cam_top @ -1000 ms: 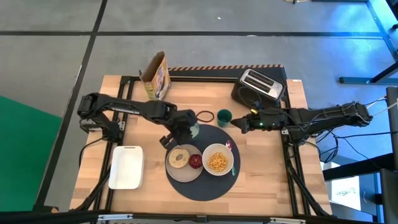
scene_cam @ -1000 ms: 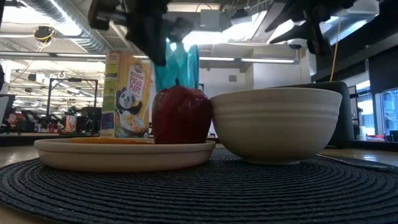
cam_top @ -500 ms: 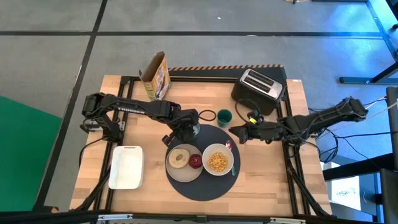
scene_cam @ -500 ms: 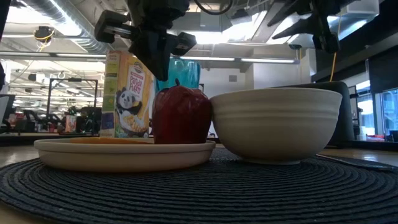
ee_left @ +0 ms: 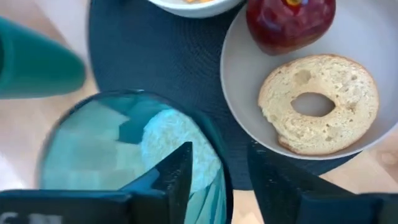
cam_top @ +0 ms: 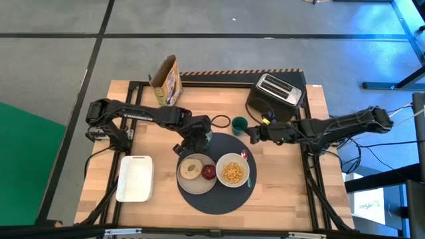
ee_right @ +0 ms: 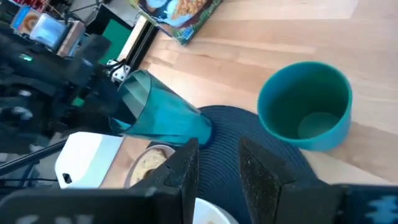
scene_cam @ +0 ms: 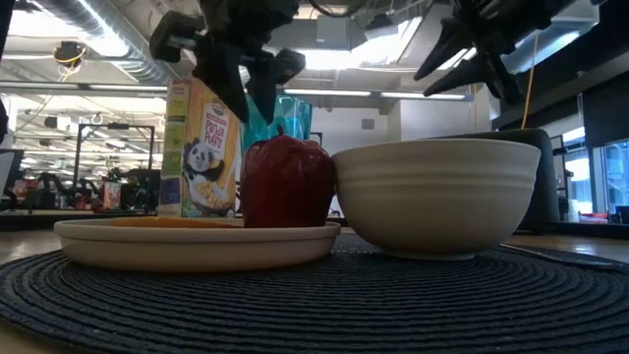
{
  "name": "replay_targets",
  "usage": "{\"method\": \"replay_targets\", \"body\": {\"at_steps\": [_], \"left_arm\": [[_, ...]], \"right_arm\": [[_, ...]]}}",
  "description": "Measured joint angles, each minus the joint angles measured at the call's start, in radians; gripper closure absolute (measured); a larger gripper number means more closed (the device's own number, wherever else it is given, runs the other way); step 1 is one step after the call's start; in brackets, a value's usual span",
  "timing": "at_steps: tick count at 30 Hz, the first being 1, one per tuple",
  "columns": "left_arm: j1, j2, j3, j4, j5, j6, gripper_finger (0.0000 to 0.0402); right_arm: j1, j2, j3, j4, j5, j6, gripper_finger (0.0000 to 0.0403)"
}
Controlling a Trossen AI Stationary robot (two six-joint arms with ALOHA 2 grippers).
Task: Arrange a breakfast setting
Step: Put the blue cup on the top left of the table mat, then return to Home Position
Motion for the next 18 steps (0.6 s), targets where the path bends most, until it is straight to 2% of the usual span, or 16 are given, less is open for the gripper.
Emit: {"method": "replay_targets", "body": {"at_steps": [5, 12, 15, 18], "left_arm": [[0.000, -0.023, 0.065, -0.038, -0.032, -0.039, 0.0226], [0.000, -0.065, 0.263, -0.065, -0.057, -0.156, 0.0215], [0.013, -0.098, 0.334, -0.013, -0.044, -0.239, 0.0215], [0.040, -0.166, 0.354, 0.047, -0.024, -0.312, 0.0217]], "right_arm": [[-0.060, -0.001, 0.000, -0.011, -0.043, -0.046, 0.0302], [-0.154, -0.001, 0.000, -0.047, -0.090, -0.154, 0.0302], [-0.155, 0.000, 0.042, -0.061, -0.090, -0.292, 0.0302], [-0.154, -0.001, 0.145, -0.052, -0.116, -0.516, 0.0303]]}}
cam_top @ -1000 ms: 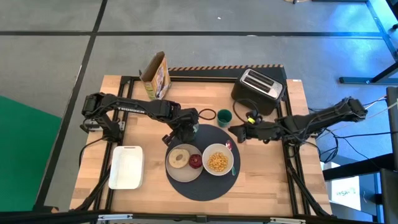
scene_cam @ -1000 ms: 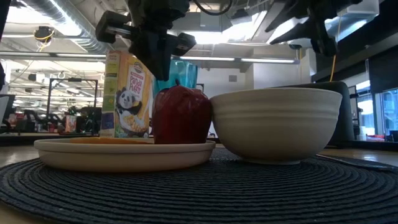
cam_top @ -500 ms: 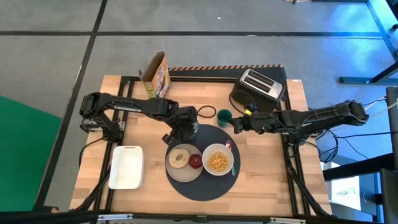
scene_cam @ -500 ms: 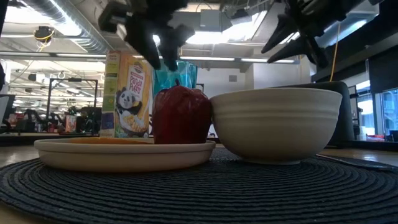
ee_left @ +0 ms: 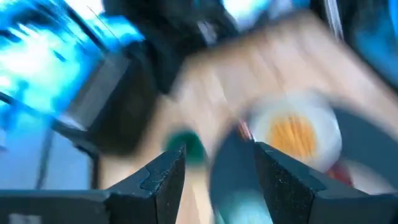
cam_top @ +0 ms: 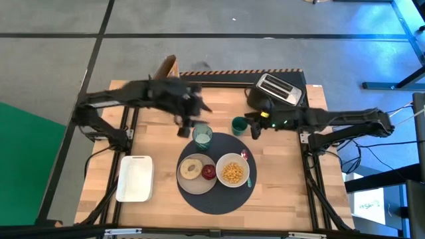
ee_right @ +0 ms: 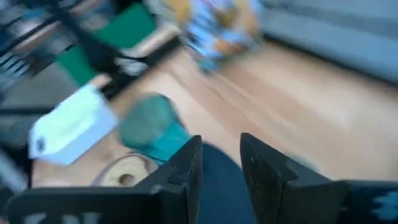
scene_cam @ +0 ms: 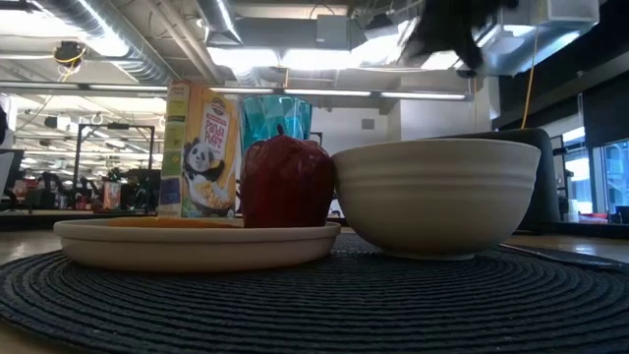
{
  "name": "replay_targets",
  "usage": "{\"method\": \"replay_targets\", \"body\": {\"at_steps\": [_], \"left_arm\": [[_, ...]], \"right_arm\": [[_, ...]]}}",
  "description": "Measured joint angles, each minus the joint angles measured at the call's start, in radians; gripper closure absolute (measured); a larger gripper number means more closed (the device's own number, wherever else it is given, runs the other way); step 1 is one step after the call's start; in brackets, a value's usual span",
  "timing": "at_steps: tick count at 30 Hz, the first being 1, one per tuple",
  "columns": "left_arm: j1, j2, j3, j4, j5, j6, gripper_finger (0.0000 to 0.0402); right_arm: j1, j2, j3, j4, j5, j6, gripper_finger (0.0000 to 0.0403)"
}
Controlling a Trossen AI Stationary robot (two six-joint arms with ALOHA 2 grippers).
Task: Arrange a breakfast setting
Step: Return to Home Position
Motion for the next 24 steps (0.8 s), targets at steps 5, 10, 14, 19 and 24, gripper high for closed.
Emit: {"method": "replay_targets", "body": {"at_steps": [5, 10, 14, 19, 24], "left_arm": [[0.045, -0.159, -0.046, 0.166, 0.017, -0.153, 0.0231], [0.024, -0.332, -0.270, 0.440, 0.002, -0.275, 0.0255], [-0.018, -0.479, -0.490, 0.600, -0.076, -0.335, 0.0295], [-0.050, -0.673, -0.761, 0.743, -0.088, -0.386, 0.0380], [-0.063, -0.806, -0.977, 0.829, -0.050, -0.385, 0.0394]], "right_arm": [[0.001, 0.000, 0.248, 0.005, -0.184, -0.347, 0.0340], [0.062, 0.003, 0.431, 0.010, -0.269, -0.501, 0.0394], [0.116, -0.043, 0.472, -0.009, -0.353, -0.593, 0.0399], [0.165, -0.201, 0.368, -0.026, -0.272, -0.628, 0.0402], [0.163, -0.349, 0.177, -0.008, -0.214, -0.626, 0.0402]]}}
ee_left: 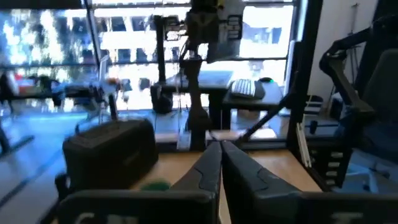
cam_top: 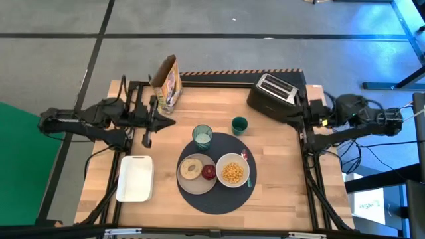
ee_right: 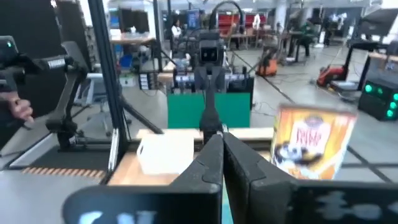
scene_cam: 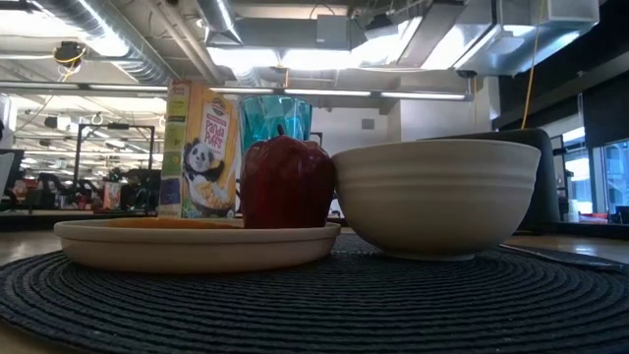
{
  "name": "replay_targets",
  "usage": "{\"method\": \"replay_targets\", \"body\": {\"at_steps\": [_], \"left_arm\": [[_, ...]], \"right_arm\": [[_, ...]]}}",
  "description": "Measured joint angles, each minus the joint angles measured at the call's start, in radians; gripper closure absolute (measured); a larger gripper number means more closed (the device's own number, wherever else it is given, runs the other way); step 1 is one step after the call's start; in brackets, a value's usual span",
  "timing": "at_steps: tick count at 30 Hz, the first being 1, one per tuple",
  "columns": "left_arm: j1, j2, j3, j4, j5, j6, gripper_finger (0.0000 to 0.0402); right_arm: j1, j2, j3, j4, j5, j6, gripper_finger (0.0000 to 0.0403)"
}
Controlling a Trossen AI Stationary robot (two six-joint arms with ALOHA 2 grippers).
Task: Arrange a breakfast setting
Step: Return to Home Position
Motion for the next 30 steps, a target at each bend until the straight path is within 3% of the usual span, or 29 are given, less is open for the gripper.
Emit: {"method": "replay_targets", "body": {"at_steps": [7, 11, 15, 20, 25, 30], "left_arm": [[-0.041, -0.114, -0.170, 0.031, -0.101, -0.078, 0.0398], [-0.047, -0.176, -0.244, 0.020, -0.103, -0.077, 0.0400], [-0.047, -0.227, -0.329, 0.034, -0.106, -0.088, 0.0400], [-0.047, -0.281, -0.426, 0.112, -0.111, -0.089, 0.0400], [-0.047, -0.353, -0.477, 0.124, -0.111, -0.089, 0.0400], [-0.047, -0.447, -0.527, 0.125, -0.135, -0.088, 0.0400]], "right_arm": [[0.001, -0.232, -0.340, 0.143, 0.072, 0.059, 0.0403], [0.001, -0.348, -0.522, 0.194, 0.020, 0.110, 0.0403], [0.001, -0.444, -0.652, 0.237, 0.058, 0.117, 0.0403], [0.000, -0.575, -0.751, 0.247, 0.106, 0.097, 0.0403], [0.000, -0.717, -0.806, 0.201, 0.089, 0.088, 0.0403], [0.001, -0.723, -0.826, 0.150, 0.086, 0.091, 0.0403]]}}
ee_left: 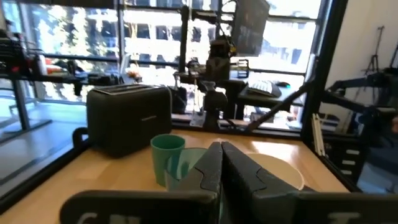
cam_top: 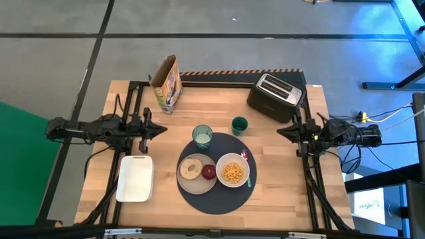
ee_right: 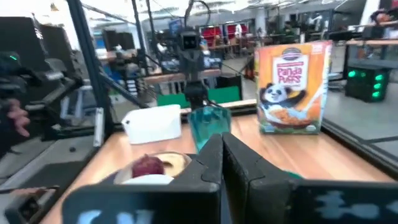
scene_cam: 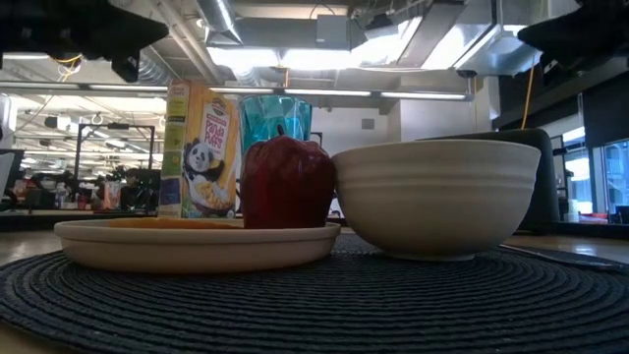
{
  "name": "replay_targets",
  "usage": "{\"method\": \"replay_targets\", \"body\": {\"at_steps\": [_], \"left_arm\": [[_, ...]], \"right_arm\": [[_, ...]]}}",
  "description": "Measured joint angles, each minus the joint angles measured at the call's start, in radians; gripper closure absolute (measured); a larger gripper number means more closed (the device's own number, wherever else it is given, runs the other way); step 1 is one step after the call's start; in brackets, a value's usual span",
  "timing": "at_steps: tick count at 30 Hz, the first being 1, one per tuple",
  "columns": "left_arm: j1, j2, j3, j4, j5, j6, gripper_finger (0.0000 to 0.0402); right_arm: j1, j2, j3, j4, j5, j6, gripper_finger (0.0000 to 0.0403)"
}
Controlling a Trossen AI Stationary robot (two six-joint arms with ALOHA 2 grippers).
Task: Arrange a breakfast setting
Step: Return to Home Position
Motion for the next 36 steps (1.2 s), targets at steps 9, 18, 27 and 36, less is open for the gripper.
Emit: {"method": "replay_targets", "body": {"at_steps": [9, 18, 27, 36], "left_arm": [[0.000, -0.110, -0.099, 0.030, -0.025, 0.000, 0.0400], [0.000, -0.164, -0.222, 0.134, 0.040, -0.005, 0.0400], [0.000, -0.180, -0.222, 0.072, 0.067, 0.036, 0.0400], [0.000, -0.180, -0.222, 0.058, 0.108, 0.003, 0.0400]], "right_arm": [[0.000, 0.004, -0.014, 0.007, 0.003, 0.022, 0.0403], [0.000, 0.005, -0.159, 0.106, -0.002, 0.096, 0.0403], [0.000, 0.012, -0.255, 0.255, -0.029, 0.093, 0.0403], [0.000, 0.012, -0.255, 0.261, 0.040, 0.092, 0.0402]]}}
